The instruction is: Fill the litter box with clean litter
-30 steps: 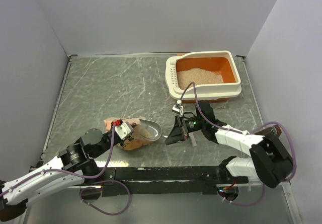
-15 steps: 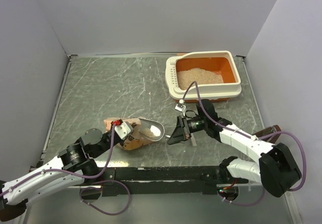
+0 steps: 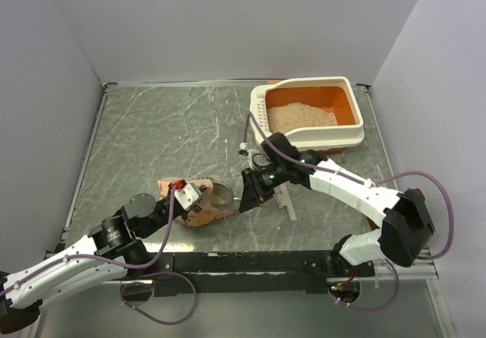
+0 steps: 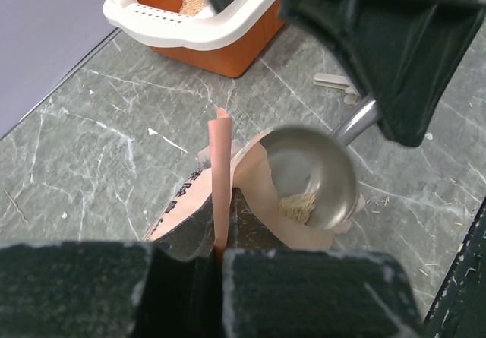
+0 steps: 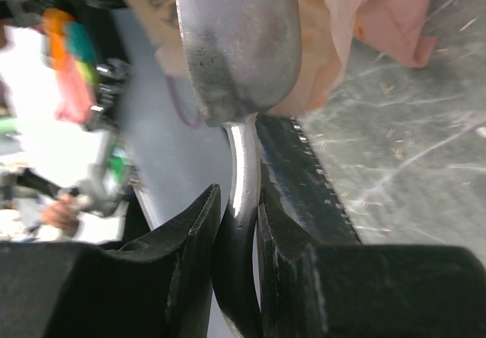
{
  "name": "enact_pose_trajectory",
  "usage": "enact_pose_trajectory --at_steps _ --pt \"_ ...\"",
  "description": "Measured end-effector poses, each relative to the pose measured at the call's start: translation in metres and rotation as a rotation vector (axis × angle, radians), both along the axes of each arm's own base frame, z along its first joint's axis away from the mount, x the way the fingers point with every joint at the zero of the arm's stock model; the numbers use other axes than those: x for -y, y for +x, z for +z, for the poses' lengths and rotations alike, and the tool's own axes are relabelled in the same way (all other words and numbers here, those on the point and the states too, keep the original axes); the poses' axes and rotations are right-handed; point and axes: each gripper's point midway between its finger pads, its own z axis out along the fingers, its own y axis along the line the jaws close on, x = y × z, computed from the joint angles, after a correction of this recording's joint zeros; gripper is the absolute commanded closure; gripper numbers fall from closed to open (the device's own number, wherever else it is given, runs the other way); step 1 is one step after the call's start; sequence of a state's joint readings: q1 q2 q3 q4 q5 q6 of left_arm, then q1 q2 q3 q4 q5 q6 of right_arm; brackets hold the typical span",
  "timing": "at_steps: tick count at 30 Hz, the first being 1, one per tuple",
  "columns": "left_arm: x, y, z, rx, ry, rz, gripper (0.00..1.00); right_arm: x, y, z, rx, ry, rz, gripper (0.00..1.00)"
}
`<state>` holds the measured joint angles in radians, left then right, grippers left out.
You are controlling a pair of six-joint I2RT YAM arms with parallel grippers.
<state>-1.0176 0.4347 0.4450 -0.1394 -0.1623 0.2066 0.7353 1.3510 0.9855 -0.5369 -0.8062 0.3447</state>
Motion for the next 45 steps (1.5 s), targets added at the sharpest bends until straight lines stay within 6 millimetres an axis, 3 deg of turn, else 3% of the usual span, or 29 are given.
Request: enact_pose_trajectory --at_steps 6,18,27,34,45 --pt "0.0 -0.001 0.0 -0.001 -0.002 -0.004 0.99 -0.011 0.004 -0.01 0.044 -0.1 0.061 1.0" --pt "0.0 -0.003 0.001 -0.005 -0.011 -0.008 0.99 -0.016 0.001 -0.015 -0.029 -0.09 0.064 1.0" --pt "-0.001 -0.002 0.002 -0.004 -0.013 -0.003 0.99 -0.015 0.022 -0.011 0.043 -0.281 0.076 1.0" --pt "-0.001 -0.001 0.003 -0.001 -0.02 0.002 0.99 -0.014 0.027 -0.015 0.05 -0.415 0.125 1.0" --pt "-0.001 -0.001 0.004 -0.005 -0.028 0.003 0.99 -0.046 0.035 -0.029 -0.008 -0.454 0.171 1.0"
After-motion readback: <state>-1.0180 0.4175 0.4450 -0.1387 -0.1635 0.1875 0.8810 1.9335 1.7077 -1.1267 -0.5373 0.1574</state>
